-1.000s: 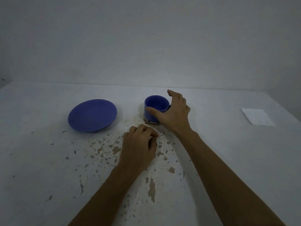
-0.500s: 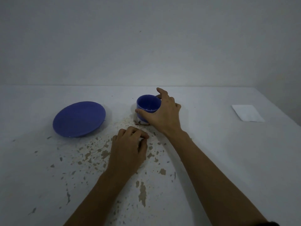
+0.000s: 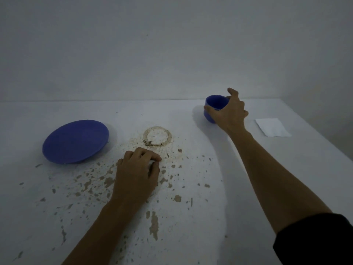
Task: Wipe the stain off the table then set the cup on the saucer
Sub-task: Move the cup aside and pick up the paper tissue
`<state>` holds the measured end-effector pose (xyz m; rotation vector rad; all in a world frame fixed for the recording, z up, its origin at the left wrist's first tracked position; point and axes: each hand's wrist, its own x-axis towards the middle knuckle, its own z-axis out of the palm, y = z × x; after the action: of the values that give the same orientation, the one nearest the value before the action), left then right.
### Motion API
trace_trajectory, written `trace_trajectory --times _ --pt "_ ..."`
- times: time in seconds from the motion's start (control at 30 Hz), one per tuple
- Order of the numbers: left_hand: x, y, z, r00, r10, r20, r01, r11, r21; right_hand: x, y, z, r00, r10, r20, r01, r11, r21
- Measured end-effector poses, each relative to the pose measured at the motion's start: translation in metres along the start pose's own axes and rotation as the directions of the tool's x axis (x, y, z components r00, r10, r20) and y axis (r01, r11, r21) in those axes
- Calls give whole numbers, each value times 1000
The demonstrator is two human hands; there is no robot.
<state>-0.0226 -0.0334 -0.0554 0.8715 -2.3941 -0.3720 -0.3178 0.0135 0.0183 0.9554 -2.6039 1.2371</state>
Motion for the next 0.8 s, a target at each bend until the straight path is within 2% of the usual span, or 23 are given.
trace_trajectory --times 0.3,0.47,0.67,0.73,0.8 --pt "-1 4 -3 1000 -4 -26 4 1000 -13 9 18 1 997 80 20 -79 997 -17" --pt "-1 5 -4 1000 7 -18 -7 1000 -20 1 22 -6 999 24 25 -23 999 -39" --pt "-4 20 -5 998 2 -62 0 999 43 -29 34 -24 971 -187 -147 187 982 -17" --pt "-1 39 2 997 31 -65 -29 999 41 -42 40 -31 969 -179 -171 179 984 -15" --pt "7 67 13 998 58 -6 -58 998 7 -51 49 -37 978 -111 -178 101 993 -66"
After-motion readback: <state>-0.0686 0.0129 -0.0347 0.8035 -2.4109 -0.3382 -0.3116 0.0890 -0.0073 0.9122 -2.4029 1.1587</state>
